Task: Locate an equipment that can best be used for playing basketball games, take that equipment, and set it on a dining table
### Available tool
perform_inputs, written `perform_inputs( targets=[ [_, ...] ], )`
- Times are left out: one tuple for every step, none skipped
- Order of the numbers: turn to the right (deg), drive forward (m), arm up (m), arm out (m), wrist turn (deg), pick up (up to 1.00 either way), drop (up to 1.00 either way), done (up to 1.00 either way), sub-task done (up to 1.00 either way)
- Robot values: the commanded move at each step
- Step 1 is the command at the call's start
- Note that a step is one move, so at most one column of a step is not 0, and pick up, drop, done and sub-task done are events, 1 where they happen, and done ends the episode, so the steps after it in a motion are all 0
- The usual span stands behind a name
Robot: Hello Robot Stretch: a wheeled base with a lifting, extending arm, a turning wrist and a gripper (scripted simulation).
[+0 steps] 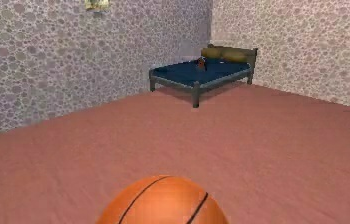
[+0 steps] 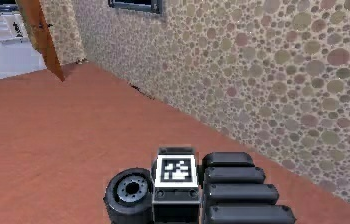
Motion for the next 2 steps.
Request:
perform_inputs(
  targets=[
    [45.0,0.00,0.00,0.00,0.0,0.00,0.00,0.00,0.00],
    [3.0,0.00,0.00,0.00,0.0,0.00,0.00,0.00,0.00]
  ],
)
